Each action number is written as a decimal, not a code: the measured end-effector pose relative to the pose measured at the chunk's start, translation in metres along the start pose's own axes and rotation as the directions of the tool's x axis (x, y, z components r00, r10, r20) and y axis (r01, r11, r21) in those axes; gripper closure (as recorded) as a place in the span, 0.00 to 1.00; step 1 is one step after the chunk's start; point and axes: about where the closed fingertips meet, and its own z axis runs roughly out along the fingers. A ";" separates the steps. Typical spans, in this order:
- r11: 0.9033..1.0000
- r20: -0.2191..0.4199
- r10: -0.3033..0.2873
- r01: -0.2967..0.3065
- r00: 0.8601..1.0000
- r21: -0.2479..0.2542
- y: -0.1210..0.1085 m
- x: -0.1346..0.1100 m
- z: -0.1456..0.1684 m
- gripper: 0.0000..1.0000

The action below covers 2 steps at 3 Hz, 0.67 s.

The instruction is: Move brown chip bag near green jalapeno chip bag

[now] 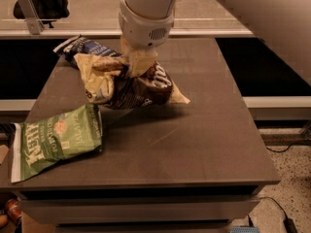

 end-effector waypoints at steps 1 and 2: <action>1.000 0.022 0.010 -0.010 1.000 -0.006 0.015 -0.015 0.001 1.00; 0.999 0.028 0.036 -0.035 0.999 -0.011 0.025 -0.023 0.003 0.84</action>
Offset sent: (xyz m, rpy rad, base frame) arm -0.0476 0.0091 -0.0145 0.0286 0.0626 -0.0564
